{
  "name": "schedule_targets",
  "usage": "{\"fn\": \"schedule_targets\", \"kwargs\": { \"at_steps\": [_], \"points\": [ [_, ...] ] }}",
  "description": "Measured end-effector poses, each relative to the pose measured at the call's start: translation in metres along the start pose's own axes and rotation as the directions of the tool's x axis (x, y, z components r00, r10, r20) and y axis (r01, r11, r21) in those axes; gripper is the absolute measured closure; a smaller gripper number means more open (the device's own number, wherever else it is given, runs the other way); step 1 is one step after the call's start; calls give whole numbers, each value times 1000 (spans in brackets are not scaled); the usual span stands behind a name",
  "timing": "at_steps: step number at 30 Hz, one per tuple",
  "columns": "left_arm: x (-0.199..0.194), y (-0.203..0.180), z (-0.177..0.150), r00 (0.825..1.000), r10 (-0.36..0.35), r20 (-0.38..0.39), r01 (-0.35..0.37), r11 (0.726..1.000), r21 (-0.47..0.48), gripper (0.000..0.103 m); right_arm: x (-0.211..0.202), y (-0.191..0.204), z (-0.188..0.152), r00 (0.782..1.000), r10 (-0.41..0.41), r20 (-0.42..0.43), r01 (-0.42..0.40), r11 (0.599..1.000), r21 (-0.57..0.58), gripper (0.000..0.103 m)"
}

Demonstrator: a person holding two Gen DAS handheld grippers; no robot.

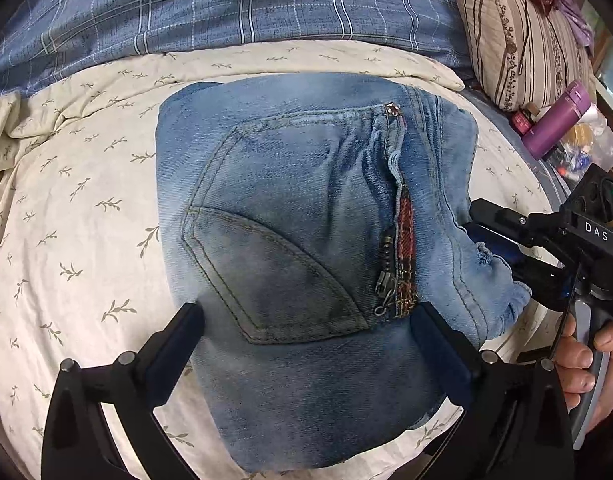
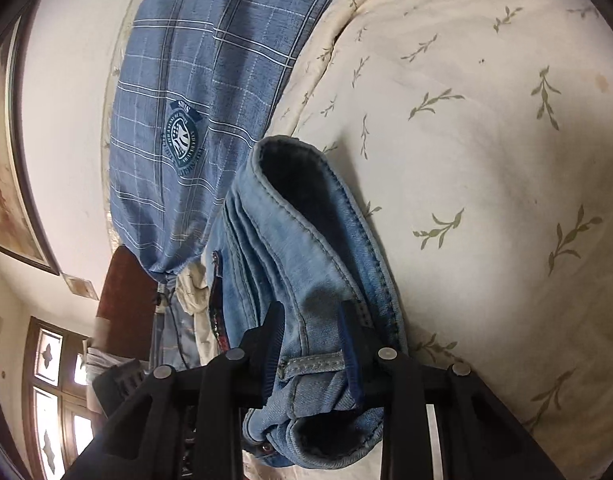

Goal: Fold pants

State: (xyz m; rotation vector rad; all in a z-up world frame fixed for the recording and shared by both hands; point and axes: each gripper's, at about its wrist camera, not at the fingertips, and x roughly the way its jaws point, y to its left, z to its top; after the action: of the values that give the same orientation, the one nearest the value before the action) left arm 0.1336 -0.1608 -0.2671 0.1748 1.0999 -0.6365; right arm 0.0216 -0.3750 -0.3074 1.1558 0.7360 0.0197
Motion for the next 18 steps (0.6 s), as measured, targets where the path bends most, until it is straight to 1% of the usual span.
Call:
{"fn": "schedule_targets", "kwargs": {
  "at_steps": [2, 5, 8, 9, 10, 12, 15, 18],
  "points": [
    [-3, 1, -5, 1000, 0, 13, 0, 1000, -21, 0, 0, 2, 0, 1000, -2, 1, 2, 1000, -6, 73],
    [-11, -2, -13, 999, 23, 30, -22, 998, -52, 0, 1, 5, -1, 1000, -10, 6, 10, 1000, -24, 73],
    [-25, 0, -19, 999, 24, 30, -21, 996, -89, 0, 1, 8, -3, 1000, -15, 11, 16, 999, -39, 72],
    [-31, 0, -21, 999, 35, 34, -32, 995, -99, 0, 1, 10, -4, 1000, -18, 13, 19, 999, -42, 72],
    [-38, -1, -24, 996, 69, 50, -64, 993, -98, 0, 2, 11, -4, 1000, -21, 16, 21, 999, -47, 71],
    [-51, -3, -28, 986, 140, 93, -133, 989, -70, 0, 0, 20, -6, 999, -37, 29, 39, 996, -81, 70],
    [-67, -4, -30, 969, 199, 147, -194, 980, -45, 0, -2, 38, -12, 996, -64, 56, 73, 983, -169, 69],
    [-74, -2, -31, 951, 253, 176, -250, 967, -40, 0, -4, 52, -19, 996, -50, 74, 66, 969, -238, 69]
  ]
}}
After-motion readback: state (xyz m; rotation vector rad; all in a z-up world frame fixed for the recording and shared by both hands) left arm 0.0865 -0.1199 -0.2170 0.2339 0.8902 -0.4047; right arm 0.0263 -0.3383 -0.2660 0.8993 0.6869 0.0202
